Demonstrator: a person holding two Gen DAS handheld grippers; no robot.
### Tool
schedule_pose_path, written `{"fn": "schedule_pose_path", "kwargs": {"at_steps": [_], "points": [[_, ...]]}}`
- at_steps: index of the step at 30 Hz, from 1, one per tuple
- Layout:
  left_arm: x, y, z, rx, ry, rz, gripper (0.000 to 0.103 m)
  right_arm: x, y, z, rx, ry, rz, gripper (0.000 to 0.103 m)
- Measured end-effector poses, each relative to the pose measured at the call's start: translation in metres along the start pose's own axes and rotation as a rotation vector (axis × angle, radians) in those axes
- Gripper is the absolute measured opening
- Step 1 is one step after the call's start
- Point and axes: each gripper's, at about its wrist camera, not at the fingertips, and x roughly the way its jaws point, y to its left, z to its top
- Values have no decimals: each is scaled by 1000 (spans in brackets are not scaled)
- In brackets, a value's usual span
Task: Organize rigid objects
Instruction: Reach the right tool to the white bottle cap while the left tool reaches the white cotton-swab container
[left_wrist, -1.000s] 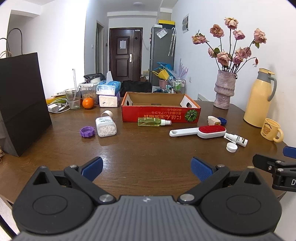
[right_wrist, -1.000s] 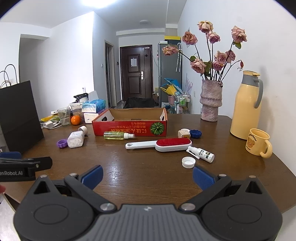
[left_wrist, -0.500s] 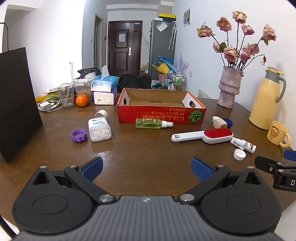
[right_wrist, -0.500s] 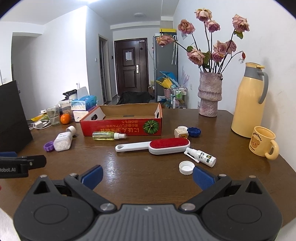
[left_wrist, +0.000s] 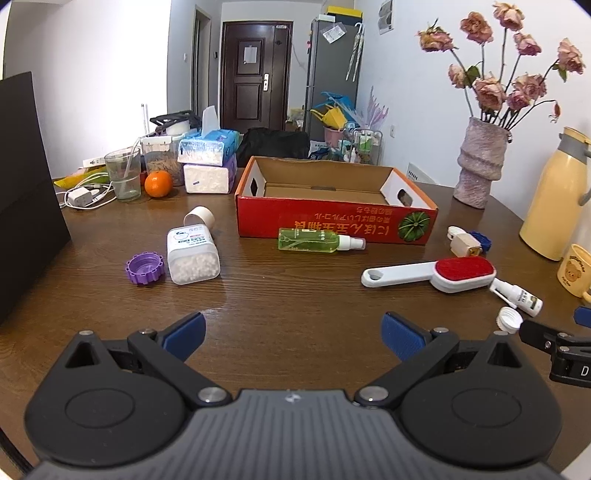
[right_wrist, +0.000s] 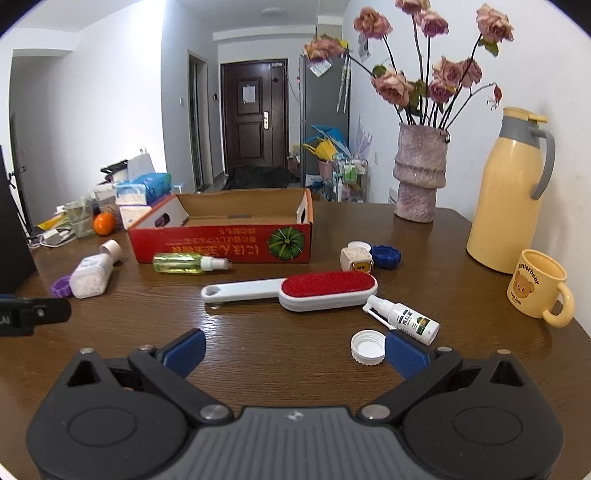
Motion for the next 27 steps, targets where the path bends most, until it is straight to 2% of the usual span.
{"fn": "schedule_pose_path", "kwargs": {"at_steps": [14, 21, 23, 27], "points": [[57, 21, 15, -42, 54, 43, 103, 65, -26, -3, 25, 79, -62, 99], [80, 38, 21, -60, 70, 83, 103, 97, -41, -8, 46, 125, -95, 89], [84, 42, 24, -62, 70, 94, 103, 105, -45, -8, 50, 138, -102, 79], [94, 52, 30, -72, 69, 117, 103, 122, -51, -10, 63, 166, -133, 69]]}}
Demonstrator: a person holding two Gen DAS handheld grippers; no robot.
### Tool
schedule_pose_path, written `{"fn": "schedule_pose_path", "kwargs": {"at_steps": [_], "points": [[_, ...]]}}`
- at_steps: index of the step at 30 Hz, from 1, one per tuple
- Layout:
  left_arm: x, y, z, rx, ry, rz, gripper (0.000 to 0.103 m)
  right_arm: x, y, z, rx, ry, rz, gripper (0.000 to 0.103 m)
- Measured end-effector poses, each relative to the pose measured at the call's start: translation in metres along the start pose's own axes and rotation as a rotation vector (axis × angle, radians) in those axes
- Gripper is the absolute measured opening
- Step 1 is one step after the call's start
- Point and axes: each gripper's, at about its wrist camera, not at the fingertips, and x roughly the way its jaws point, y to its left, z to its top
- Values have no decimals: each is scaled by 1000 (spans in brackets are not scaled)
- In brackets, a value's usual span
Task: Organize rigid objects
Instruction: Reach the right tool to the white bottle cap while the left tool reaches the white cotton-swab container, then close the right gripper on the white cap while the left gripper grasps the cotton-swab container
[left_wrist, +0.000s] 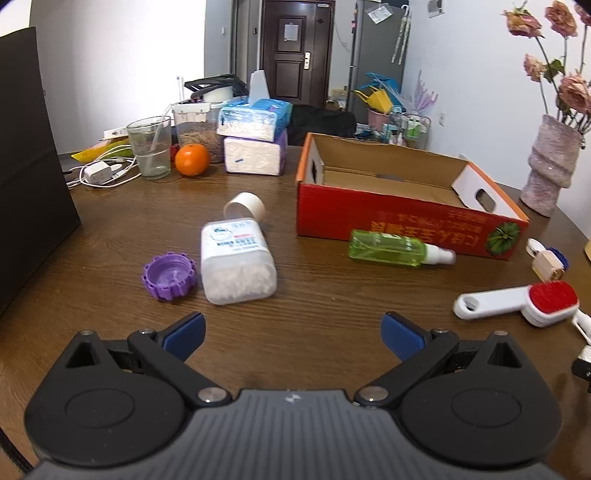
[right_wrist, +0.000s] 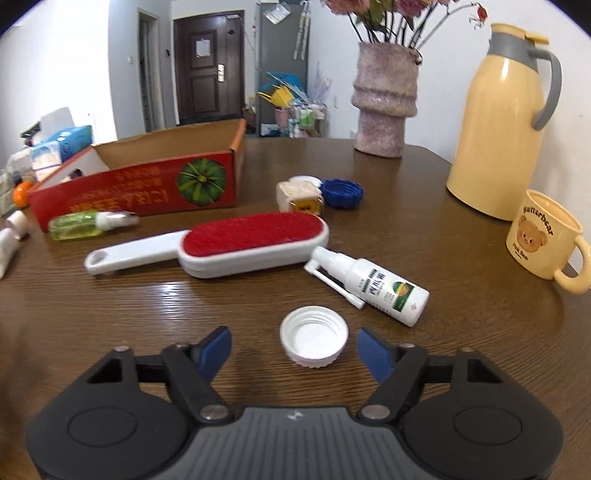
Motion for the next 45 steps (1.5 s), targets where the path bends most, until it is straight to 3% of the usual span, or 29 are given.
{"fn": "schedule_pose_path", "kwargs": {"at_steps": [6, 7, 23, 33, 41, 45], "points": [[13, 7, 7, -13, 5, 17, 103, 13, -8, 2, 33, 10, -1, 52], [15, 8, 8, -14, 6, 17, 103, 14, -7, 2, 34, 4, 2, 39], [62, 32, 34, -71, 35, 128, 103, 16, 24, 24, 41, -114, 78, 39], [97, 37, 41, -102, 62, 190, 102, 24, 43, 33, 32, -143, 111, 39], [116, 37, 45, -91, 56, 234, 95, 27, 43, 32, 46, -151, 114, 39], [122, 35, 44, -74, 59, 235, 76, 28, 45, 31, 46, -153, 110, 39]]}}
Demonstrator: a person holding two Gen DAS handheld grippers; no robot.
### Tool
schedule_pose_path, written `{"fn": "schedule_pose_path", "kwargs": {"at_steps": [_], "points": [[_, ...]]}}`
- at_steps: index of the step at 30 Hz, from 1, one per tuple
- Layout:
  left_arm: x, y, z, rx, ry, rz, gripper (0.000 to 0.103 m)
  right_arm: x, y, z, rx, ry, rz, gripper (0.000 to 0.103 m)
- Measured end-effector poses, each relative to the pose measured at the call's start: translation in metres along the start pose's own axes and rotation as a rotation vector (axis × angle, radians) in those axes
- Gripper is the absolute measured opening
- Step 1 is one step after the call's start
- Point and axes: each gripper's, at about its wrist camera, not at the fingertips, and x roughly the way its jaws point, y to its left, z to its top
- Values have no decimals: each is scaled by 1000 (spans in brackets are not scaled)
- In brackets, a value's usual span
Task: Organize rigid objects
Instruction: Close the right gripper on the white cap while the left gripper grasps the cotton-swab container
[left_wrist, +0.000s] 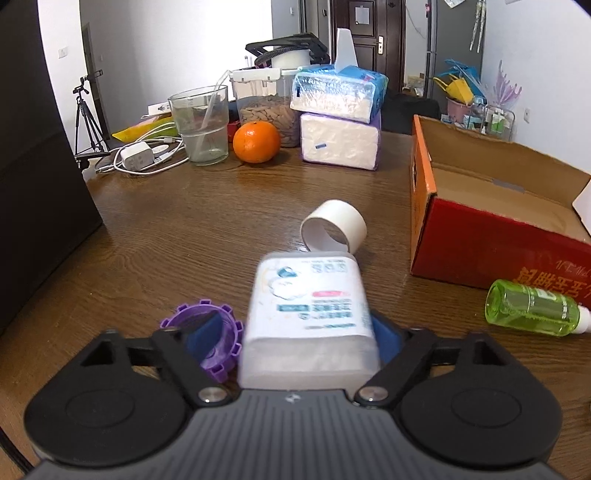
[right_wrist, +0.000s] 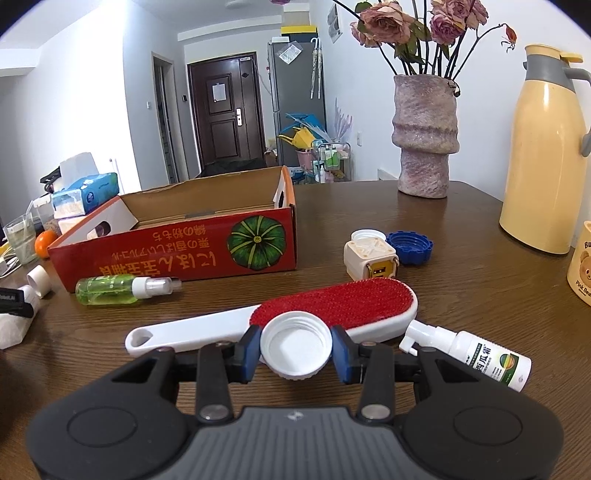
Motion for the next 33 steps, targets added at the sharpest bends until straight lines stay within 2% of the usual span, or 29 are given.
{"fn": "schedule_pose_path", "kwargs": {"at_steps": [10, 23, 30, 33], "points": [[0, 0, -3, 17, -27, 41, 73, -1, 2, -2, -1, -13, -15, 39], [-20, 3, -7, 16, -84, 41, 73, -3, 3, -1, -3, -26, -21, 40], [-39, -3, -18, 46, -105, -6, 73, -4, 2, -1, -3, -33, -18, 40], [-41, -10, -26, 84, -81, -39, 73, -5, 2, -2, -2, -35, -16, 40]]}}
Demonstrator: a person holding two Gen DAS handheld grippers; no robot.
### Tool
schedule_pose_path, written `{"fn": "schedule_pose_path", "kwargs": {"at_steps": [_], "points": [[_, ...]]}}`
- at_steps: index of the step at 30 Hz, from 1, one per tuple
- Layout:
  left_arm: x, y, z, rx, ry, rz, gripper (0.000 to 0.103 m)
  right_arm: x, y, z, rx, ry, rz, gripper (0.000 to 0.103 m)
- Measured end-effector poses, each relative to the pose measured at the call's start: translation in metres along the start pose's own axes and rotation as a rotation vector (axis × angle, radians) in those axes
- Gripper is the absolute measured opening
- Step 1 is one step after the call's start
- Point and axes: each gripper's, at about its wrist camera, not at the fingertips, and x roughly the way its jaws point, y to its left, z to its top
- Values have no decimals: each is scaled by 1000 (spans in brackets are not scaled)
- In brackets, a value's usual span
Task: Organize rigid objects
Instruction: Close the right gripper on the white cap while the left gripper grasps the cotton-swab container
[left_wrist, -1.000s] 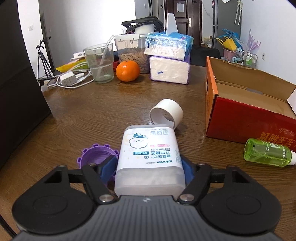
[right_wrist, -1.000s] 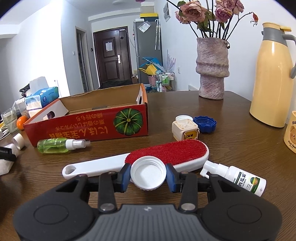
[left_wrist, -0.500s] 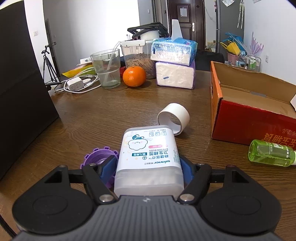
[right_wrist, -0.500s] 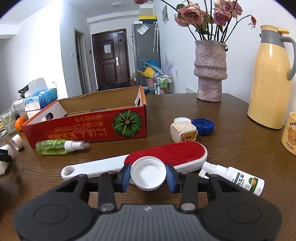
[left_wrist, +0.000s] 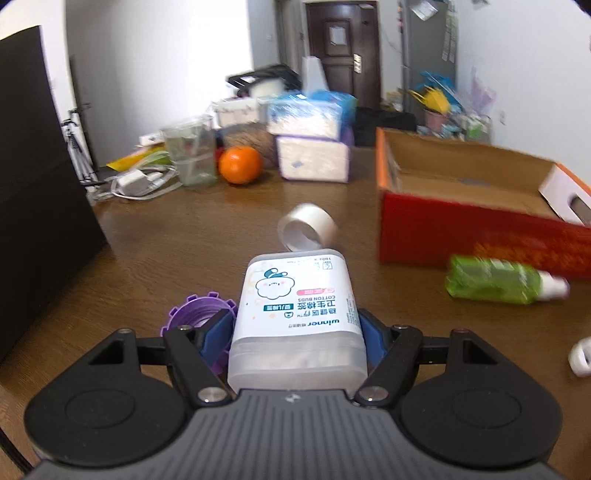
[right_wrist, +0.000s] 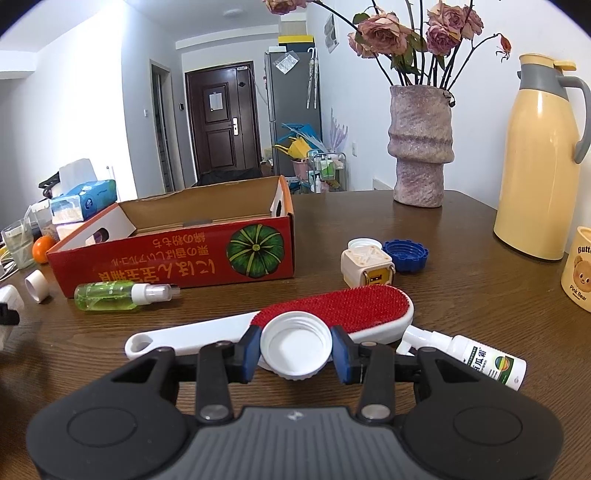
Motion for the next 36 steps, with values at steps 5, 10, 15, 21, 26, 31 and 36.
{"fn": "schedule_pose_path", "kwargs": {"at_steps": [5, 10, 15, 21, 26, 31, 36], "points": [[9, -6, -5, 30, 41, 0, 74, -2, 0, -1, -1, -6, 4, 40], [0, -8, -6, 32, -18, 31, 82, -2, 0, 0, -1, -5, 6, 40], [-2, -14, -7, 54, -41, 44, 82, -2, 1, 0, -1, -5, 4, 40], [-1, -20, -8, 92, -49, 37, 67, -2, 1, 0, -3, -4, 3, 40], [-2, -23, -10, 105, -55, 14, 67, -2, 1, 0, -2, -5, 4, 40], [0, -31, -12, 125, -36, -1, 68, -2, 2, 0, -3, -4, 5, 40], [0, -32, -13, 125, -31, -24, 68, -2, 2, 0, -1, -8, 6, 40]]}}
